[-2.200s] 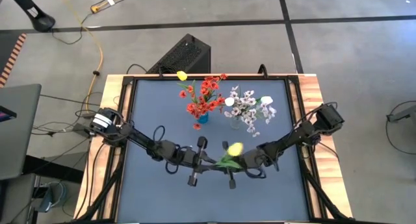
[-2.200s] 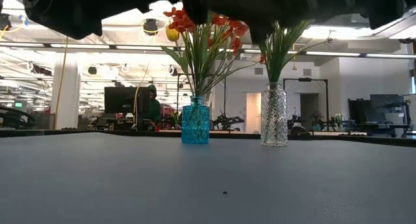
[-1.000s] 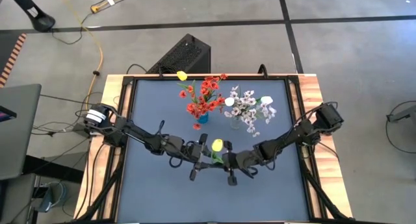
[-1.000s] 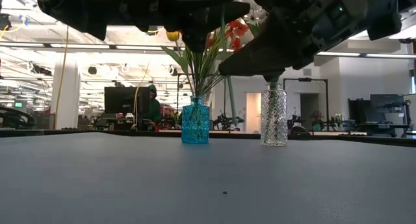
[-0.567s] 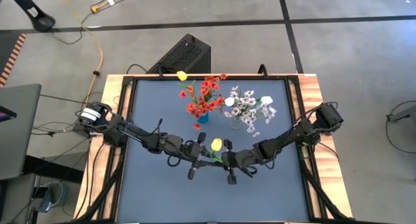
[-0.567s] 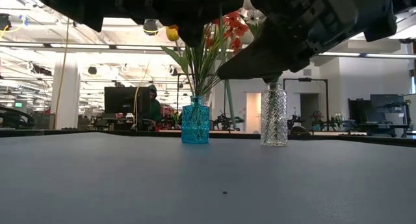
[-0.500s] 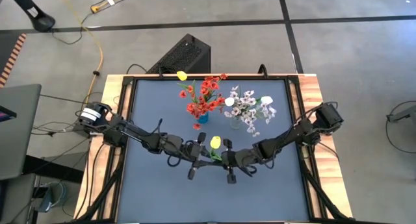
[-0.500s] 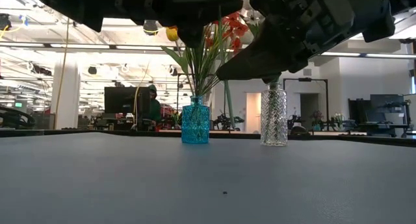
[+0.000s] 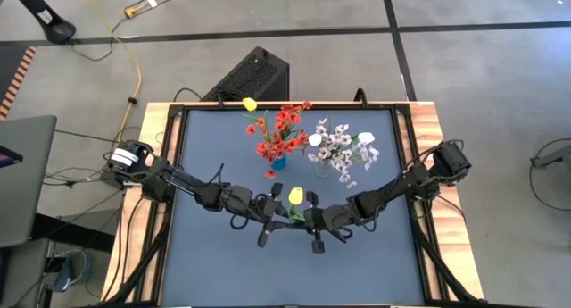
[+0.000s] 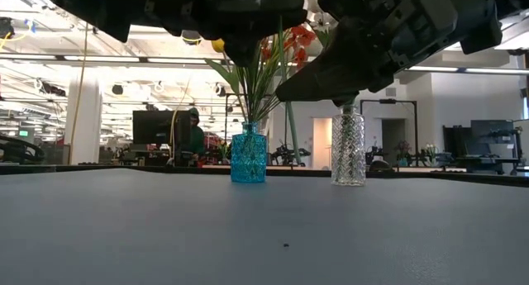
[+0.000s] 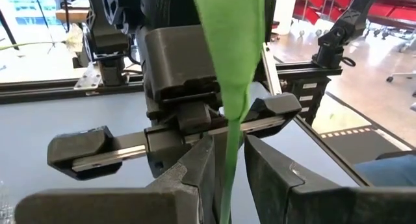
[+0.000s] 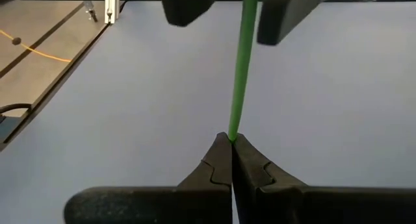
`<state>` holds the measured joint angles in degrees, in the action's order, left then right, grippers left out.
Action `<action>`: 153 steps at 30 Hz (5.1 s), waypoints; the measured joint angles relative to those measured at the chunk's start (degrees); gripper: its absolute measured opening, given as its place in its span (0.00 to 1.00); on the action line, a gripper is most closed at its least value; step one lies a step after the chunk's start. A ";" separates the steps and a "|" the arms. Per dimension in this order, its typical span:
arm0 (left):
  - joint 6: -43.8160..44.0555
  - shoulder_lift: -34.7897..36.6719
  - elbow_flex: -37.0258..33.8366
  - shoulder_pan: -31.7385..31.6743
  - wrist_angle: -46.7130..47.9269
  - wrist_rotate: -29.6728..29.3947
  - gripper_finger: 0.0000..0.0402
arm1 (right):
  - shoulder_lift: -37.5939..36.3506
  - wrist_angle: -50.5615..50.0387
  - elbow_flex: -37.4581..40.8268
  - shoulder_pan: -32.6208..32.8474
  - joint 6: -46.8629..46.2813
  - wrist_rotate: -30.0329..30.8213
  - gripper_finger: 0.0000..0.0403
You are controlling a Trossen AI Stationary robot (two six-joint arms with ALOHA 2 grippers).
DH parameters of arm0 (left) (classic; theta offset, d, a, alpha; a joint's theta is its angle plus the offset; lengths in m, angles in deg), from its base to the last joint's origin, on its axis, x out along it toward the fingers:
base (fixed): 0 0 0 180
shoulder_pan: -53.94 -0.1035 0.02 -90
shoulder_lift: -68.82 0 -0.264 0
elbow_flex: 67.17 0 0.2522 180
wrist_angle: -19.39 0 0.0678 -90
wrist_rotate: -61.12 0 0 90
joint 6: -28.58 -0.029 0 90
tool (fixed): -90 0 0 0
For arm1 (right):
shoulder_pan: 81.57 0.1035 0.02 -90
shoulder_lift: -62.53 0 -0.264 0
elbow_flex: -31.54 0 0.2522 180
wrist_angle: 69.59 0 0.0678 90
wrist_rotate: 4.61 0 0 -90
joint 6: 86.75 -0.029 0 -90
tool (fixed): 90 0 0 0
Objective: Sort flowers into vase by color
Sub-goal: Put the yellow tulip into the blue vase
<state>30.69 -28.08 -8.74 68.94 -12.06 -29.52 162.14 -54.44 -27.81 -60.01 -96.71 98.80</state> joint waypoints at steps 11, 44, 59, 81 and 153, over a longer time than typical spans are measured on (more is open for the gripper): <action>-1.82 4.42 0.00 0.00 5.20 -0.75 0.18 | 0.00 0.16 0.00 -0.29 0.78 -0.17 0.05; -6.63 20.61 0.00 0.02 30.92 -17.09 0.00 | -5.82 -10.27 0.02 -0.70 1.42 -0.09 0.39; -5.10 44.17 -1.34 2.36 53.87 -21.77 0.00 | -8.79 -16.60 0.02 -1.12 1.57 -0.06 0.40; 3.09 41.36 -35.45 -14.19 -14.80 -31.44 0.00 | -8.72 -14.95 0.02 -3.48 1.92 -0.06 0.40; 5.82 17.19 -12.55 -25.31 3.50 -18.51 0.00 | -8.72 -13.35 0.02 -4.09 1.42 -0.06 0.40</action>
<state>36.52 -10.90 -21.30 43.63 -8.56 -48.03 153.42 -67.78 -27.78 -64.09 -95.29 98.73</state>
